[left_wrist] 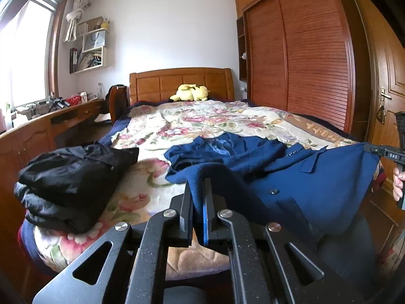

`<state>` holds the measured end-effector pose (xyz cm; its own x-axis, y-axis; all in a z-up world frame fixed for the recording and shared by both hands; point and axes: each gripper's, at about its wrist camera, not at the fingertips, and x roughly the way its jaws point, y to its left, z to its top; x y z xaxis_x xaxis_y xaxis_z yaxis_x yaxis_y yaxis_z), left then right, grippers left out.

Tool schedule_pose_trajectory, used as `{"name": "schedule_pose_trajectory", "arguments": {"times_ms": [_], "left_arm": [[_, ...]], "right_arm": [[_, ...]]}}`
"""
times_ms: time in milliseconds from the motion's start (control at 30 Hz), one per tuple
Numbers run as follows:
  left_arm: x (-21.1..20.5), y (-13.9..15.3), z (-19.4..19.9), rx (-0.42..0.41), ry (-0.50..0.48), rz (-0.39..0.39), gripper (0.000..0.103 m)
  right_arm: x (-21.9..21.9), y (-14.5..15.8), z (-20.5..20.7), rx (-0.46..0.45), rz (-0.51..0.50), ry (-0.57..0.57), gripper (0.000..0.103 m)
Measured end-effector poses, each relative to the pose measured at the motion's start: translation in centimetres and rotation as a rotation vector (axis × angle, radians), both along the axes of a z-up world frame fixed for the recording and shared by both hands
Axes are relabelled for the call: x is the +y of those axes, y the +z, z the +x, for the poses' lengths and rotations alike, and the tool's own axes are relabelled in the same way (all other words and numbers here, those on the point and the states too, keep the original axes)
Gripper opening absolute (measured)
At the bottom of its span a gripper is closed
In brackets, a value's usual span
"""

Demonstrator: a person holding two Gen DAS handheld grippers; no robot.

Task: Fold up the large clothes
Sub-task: 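Grasp the jacket hem with the left gripper while the right gripper grasps the hem too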

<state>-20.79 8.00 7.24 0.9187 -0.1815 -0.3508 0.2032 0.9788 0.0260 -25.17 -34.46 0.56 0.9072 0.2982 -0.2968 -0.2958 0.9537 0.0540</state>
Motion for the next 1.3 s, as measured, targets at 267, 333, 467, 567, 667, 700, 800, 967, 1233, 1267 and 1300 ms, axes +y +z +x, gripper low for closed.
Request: {"name": "schedule_pose_trajectory", "arguments": {"times_ms": [267, 333, 467, 567, 667, 700, 800, 967, 1233, 1267, 1300], "left_arm": [[-0.9, -0.4, 2.9, -0.005, 0.023, 0.041, 0.006], [-1.1, -1.2, 3.8, 0.007, 0.035, 0.047, 0.006], [-1.6, -2.8, 5.2, 0.041, 0.045, 0.048, 0.006], [-1.7, -3.6, 6.1, 0.055, 0.046, 0.049, 0.006], [-1.6, -4.0, 7.0, 0.059, 0.047, 0.039, 0.006], [-1.5, -4.1, 7.2, 0.060, 0.046, 0.030, 0.006], [-1.2, -3.6, 8.5, 0.041, 0.043, 0.007, 0.006], [-0.7, -0.6, 12.6, -0.022, 0.053, -0.023, 0.006], [0.3, 3.6, 24.8, -0.060, 0.106, -0.001, 0.006], [0.6, 3.9, 26.9, -0.057, 0.122, 0.002, 0.006], [0.9, 4.0, 29.0, -0.054, 0.140, 0.012, 0.006]], "right_arm": [[0.4, -0.5, 3.8, -0.019, -0.042, 0.007, 0.004], [0.7, -1.3, 5.0, -0.004, -0.038, 0.014, 0.004], [1.0, -2.7, 7.4, 0.037, -0.029, 0.013, 0.004], [1.1, -3.2, 9.1, 0.060, -0.025, 0.011, 0.004], [1.5, -3.2, 10.0, 0.072, -0.022, 0.008, 0.004], [1.4, -3.2, 10.5, 0.072, -0.018, 0.007, 0.004], [1.4, -2.4, 11.2, 0.049, 0.006, 0.010, 0.004], [1.9, 1.8, 14.0, -0.057, -0.010, 0.005, 0.004], [3.9, 9.3, 26.2, -0.129, -0.098, -0.044, 0.004], [4.1, 9.8, 28.3, -0.125, -0.103, -0.058, 0.004], [4.3, 9.9, 30.4, -0.115, -0.106, -0.069, 0.004]]}}
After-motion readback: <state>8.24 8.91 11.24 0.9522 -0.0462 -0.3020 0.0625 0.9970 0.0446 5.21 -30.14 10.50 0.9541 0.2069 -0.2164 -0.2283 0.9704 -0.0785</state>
